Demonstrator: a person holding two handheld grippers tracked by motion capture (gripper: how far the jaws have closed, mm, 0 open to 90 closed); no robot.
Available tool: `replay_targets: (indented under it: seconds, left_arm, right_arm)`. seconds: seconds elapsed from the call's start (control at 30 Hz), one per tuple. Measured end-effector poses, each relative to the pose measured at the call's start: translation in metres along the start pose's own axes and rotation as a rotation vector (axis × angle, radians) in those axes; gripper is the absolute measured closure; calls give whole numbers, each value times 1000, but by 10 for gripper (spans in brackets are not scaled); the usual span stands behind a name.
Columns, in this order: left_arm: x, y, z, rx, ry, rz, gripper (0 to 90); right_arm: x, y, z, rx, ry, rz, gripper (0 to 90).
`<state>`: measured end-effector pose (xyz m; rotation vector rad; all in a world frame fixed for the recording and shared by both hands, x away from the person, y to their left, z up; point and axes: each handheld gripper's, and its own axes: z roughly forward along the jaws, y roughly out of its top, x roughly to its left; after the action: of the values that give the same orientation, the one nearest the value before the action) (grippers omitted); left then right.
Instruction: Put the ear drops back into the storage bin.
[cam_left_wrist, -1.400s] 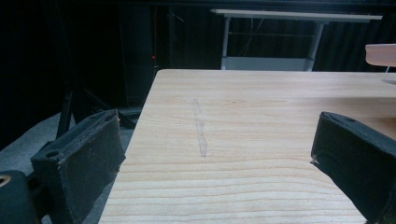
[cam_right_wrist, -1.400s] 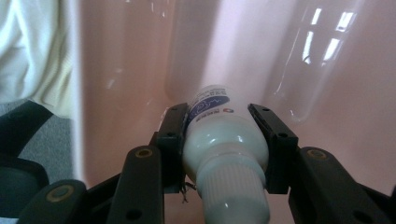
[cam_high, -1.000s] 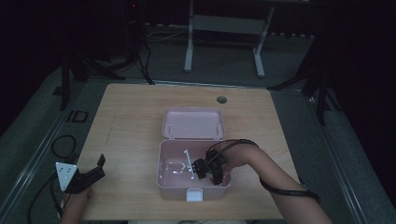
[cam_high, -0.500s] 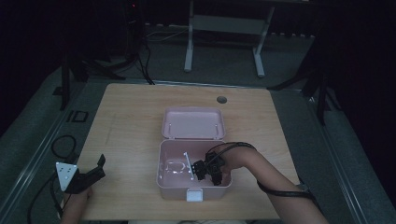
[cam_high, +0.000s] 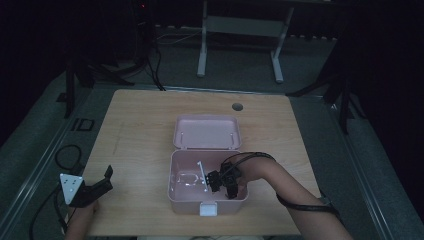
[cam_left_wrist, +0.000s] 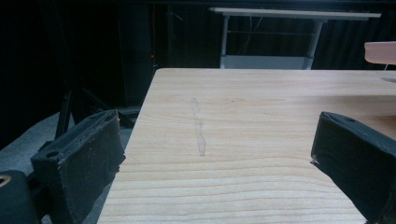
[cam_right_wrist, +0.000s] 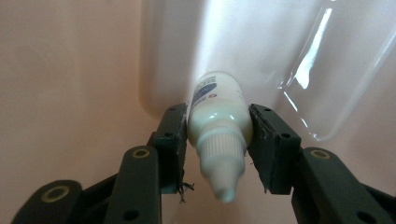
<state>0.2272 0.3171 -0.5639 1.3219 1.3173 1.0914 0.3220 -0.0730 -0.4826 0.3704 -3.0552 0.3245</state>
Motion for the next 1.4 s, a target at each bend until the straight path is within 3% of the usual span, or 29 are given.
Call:
replay_targets:
  seconds: [0.13, 0.43, 0.57, 0.77, 0.83, 1.0, 1.1, 1.23, 1.3, 1.4]
  left_arm:
    - [0, 0, 0, -1, 0, 1, 24]
    - [0, 0, 0, -2, 0, -3, 24]
    - [0, 0, 0, -3, 1, -2, 24]
    - [0, 0, 0, -3, 1, -1, 24]
    - [0, 0, 0, -3, 1, -1, 24]
    - [0, 0, 0, -3, 1, -2, 24]
    - [0, 0, 0, -4, 2, -1, 23]
    - [0, 0, 0, -5, 3, -1, 24]
    - [0, 0, 0, -4, 3, 1, 23]
    - [0, 0, 0, -6, 5, 1, 24]
  right_arm:
    - [0, -4, -11, -17, -16, 8, 550]
    - [1, -20, -47, -111, -85, 41, 511]
    - [5, -33, -67, -154, -127, 59, 494]
    - [11, -48, -85, -215, -155, 86, 464]
    - [15, -56, -93, -241, -169, 112, 417]
    - [16, -68, -100, -289, -203, 142, 339]
    - [15, -78, -100, -316, -213, 189, 290]
    - [15, -98, -99, -377, -225, 246, 131]
    - [14, -102, -99, -386, -226, 254, 131]
    - [13, -114, -97, -398, -254, 304, 132]
